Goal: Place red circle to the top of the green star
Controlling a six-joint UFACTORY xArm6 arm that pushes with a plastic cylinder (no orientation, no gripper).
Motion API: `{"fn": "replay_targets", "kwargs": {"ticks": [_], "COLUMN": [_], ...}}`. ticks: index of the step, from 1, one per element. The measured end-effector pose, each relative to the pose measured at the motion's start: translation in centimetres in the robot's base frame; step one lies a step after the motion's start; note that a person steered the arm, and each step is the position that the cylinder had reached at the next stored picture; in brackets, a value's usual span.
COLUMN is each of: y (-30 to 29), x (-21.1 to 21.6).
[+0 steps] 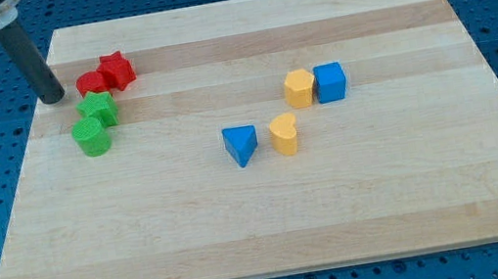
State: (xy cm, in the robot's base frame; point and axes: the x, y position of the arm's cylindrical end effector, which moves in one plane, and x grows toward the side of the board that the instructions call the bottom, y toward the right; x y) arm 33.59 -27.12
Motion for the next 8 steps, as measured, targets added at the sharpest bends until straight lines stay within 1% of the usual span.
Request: {"fn": "replay_targets", "kwargs": {"ticks": [2, 4, 7, 8], "y": [1.9, 3.8, 4.5, 3.7], "x": [1.2, 1.5, 1.9, 1.9]}}
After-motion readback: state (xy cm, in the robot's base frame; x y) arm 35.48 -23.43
